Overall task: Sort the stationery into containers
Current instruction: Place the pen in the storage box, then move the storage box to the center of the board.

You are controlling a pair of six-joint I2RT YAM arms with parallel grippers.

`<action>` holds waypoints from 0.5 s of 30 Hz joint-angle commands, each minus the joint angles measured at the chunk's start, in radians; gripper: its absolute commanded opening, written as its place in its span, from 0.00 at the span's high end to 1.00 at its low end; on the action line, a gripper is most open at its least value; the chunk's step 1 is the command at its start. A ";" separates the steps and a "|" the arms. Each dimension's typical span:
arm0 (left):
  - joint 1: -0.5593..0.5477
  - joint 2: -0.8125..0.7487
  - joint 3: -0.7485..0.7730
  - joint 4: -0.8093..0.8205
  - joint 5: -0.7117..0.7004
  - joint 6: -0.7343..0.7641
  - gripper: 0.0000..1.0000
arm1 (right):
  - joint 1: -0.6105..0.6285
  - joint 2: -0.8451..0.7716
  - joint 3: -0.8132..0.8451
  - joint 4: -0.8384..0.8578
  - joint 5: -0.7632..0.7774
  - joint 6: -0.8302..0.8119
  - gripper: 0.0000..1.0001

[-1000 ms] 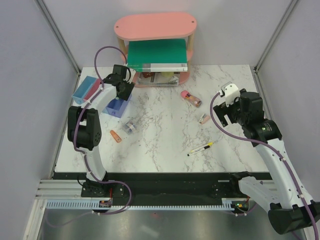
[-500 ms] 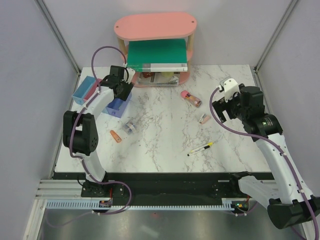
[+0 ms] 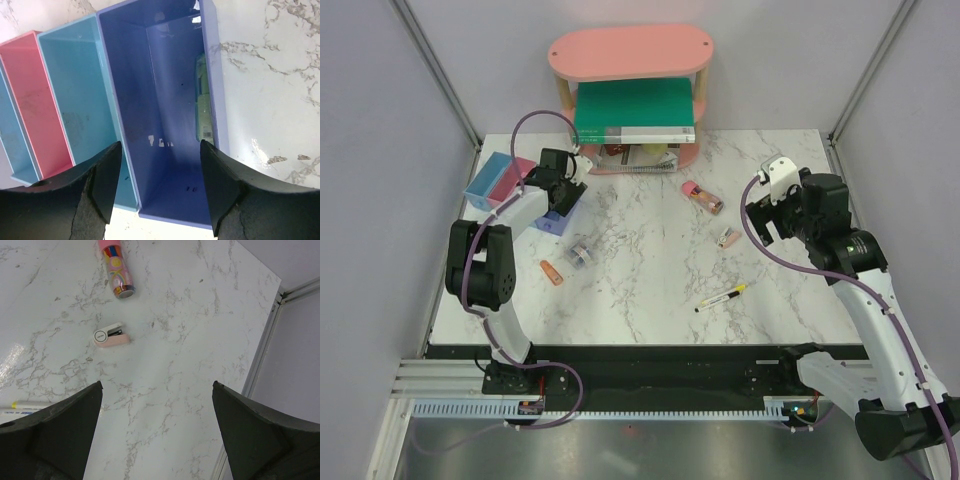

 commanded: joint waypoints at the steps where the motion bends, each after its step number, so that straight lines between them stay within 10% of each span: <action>1: -0.001 0.001 -0.016 0.069 0.011 0.079 0.30 | -0.001 -0.010 0.011 0.005 -0.013 0.013 0.02; 15: 0.000 0.041 0.004 -0.045 0.138 -0.069 0.30 | -0.002 -0.007 0.000 0.008 -0.008 0.002 0.02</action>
